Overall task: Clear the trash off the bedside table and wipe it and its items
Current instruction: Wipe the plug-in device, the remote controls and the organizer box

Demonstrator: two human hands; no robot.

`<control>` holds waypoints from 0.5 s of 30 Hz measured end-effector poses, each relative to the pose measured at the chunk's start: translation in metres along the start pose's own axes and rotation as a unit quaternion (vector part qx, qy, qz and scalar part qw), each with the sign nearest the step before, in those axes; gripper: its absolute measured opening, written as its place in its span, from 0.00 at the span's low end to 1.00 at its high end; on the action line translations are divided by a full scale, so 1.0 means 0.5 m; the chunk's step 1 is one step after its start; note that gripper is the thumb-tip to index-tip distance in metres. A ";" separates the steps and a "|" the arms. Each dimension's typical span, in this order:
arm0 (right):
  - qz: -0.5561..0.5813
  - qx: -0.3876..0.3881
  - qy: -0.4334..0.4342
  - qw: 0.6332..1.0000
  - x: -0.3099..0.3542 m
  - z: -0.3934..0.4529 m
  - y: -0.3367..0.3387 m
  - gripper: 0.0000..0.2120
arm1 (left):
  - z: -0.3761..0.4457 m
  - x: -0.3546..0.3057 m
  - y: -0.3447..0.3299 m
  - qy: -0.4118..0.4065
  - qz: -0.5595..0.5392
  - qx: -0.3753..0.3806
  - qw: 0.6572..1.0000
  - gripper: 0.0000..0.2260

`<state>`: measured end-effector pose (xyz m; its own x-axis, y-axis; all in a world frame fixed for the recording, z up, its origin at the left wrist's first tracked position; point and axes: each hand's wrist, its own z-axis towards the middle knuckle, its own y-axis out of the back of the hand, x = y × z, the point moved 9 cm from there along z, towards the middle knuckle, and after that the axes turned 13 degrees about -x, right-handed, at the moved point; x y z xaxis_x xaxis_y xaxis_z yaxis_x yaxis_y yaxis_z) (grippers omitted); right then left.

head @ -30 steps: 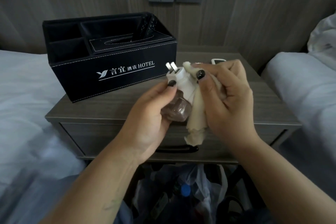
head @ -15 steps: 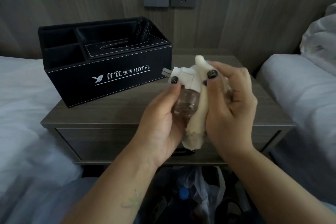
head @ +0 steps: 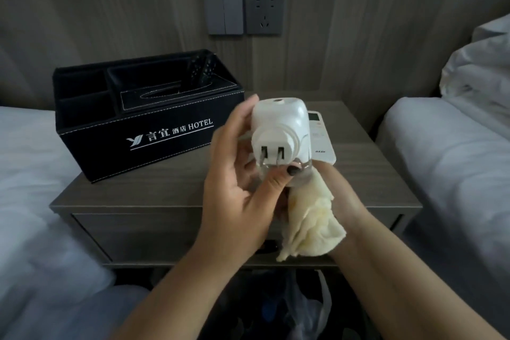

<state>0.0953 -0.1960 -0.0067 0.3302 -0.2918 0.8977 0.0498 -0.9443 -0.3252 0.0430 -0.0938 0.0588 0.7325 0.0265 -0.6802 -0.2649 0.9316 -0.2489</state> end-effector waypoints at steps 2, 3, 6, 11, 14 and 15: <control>0.025 0.028 -0.036 0.999 0.000 -0.005 -0.012 0.27 | 0.005 0.000 0.001 -0.038 0.037 -0.018 0.998 0.30; 0.043 0.037 -0.066 0.996 0.000 -0.009 -0.015 0.29 | 0.007 0.004 0.001 -0.051 0.054 -0.022 0.997 0.31; -0.014 0.025 -0.064 0.998 0.007 -0.012 0.011 0.21 | 0.020 0.021 -0.007 -0.050 0.072 -0.023 0.996 0.31; -0.064 -0.094 0.037 0.993 0.069 -0.001 0.090 0.08 | 0.103 0.085 -0.030 -0.022 0.130 -0.047 0.990 0.29; -0.016 -0.145 0.097 0.985 0.099 0.006 0.129 0.08 | 0.163 0.162 -0.064 -0.017 0.257 -0.021 0.966 0.29; -0.016 -0.157 0.114 0.981 0.105 0.009 0.138 0.10 | 0.178 0.189 -0.074 -0.017 0.295 -0.011 0.955 0.29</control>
<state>0.1204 -0.2758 0.0168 0.1117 -0.2535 0.9609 -0.2477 -0.9435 -0.2201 0.1779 -0.0935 0.0654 0.4709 0.5574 -0.6838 -0.6506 0.7429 0.1575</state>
